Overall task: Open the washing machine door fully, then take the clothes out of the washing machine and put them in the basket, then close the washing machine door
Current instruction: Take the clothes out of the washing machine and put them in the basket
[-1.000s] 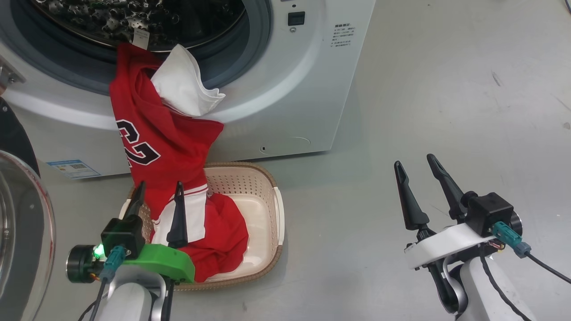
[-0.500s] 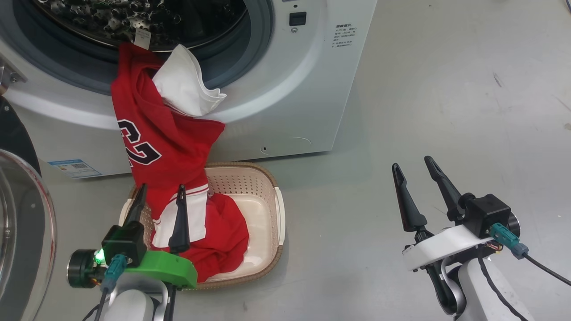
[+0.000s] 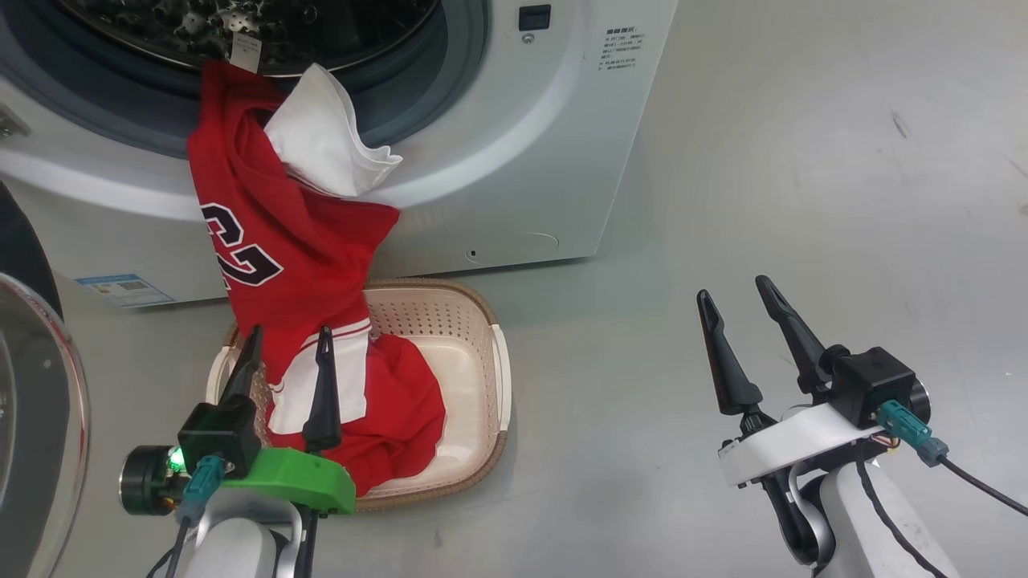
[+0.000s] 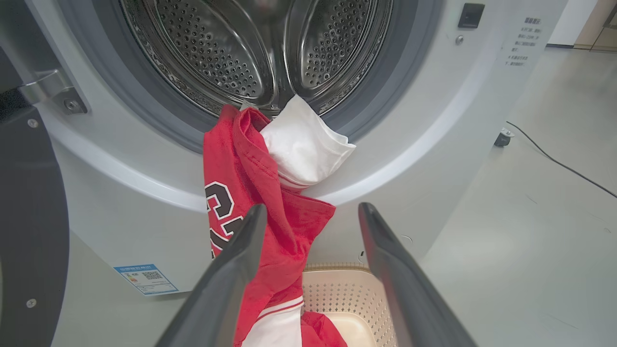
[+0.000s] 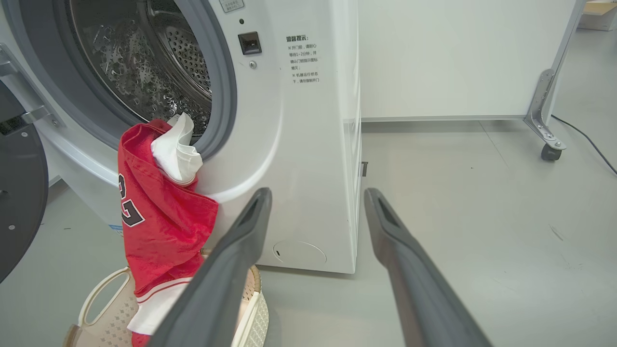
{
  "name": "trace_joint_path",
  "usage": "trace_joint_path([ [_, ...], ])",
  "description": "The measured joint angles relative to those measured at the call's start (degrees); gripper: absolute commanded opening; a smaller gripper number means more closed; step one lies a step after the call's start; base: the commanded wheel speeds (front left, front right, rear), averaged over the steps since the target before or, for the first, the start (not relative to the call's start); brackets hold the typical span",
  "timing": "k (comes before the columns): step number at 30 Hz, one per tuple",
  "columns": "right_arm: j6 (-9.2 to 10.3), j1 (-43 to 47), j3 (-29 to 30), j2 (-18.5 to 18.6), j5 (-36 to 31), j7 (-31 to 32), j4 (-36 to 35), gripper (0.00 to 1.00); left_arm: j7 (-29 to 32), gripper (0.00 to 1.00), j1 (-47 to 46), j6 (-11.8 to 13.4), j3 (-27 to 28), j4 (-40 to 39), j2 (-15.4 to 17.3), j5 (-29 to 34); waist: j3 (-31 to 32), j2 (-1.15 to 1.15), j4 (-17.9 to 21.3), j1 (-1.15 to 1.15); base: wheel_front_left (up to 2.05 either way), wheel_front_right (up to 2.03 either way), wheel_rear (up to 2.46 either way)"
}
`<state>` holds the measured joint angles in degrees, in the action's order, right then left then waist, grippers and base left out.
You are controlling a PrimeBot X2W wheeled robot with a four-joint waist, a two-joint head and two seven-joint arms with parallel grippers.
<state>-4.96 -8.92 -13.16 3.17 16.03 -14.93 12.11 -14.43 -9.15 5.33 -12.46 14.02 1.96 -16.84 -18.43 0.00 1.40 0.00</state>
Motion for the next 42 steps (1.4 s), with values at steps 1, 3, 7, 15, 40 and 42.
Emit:
trace_joint_path([
  [1,0.00,-0.01,0.04,-0.01,0.00,0.00,-0.21,1.00,0.04,1.00,-0.16,0.00,-0.07,0.23,0.01,-0.25,-0.33,0.00,0.03,0.00,0.00,0.00,0.00],
  [3,-0.01,-0.08,-0.01,-0.01,0.00,0.00,-0.51,1.00,0.25,1.00,-0.35,0.01,-0.13,0.75,0.00,-0.32,-1.05,0.00,0.08,0.00,0.00,0.00,0.00],
  [7,-0.01,-0.58,-0.33,-0.01,0.00,0.00,-0.94,1.00,1.45,1.00,-2.37,0.01,-0.27,2.29,0.01,-0.94,-2.75,0.00,0.28,0.00,0.00,0.00,0.00],
  [15,-0.26,-2.72,-1.22,-0.01,0.00,0.00,-2.24,1.00,3.76,1.00,-8.38,0.36,0.29,5.45,-0.01,-1.37,-6.57,0.00,1.10,0.00,0.00,0.00,0.00],
  [40,-0.94,-9.70,-2.74,-0.01,2.11,0.00,-4.25,1.00,9.33,1.00,-29.95,0.99,10.53,21.32,4.53,-3.33,-18.97,0.00,7.64,0.00,0.00,0.00,0.00],
  [42,-0.94,-9.72,-2.69,0.00,2.13,0.00,-4.25,1.00,9.32,1.00,-30.93,1.00,10.96,22.42,4.53,-3.33,-19.29,0.00,7.96,0.00,0.00,0.00,0.00],
])
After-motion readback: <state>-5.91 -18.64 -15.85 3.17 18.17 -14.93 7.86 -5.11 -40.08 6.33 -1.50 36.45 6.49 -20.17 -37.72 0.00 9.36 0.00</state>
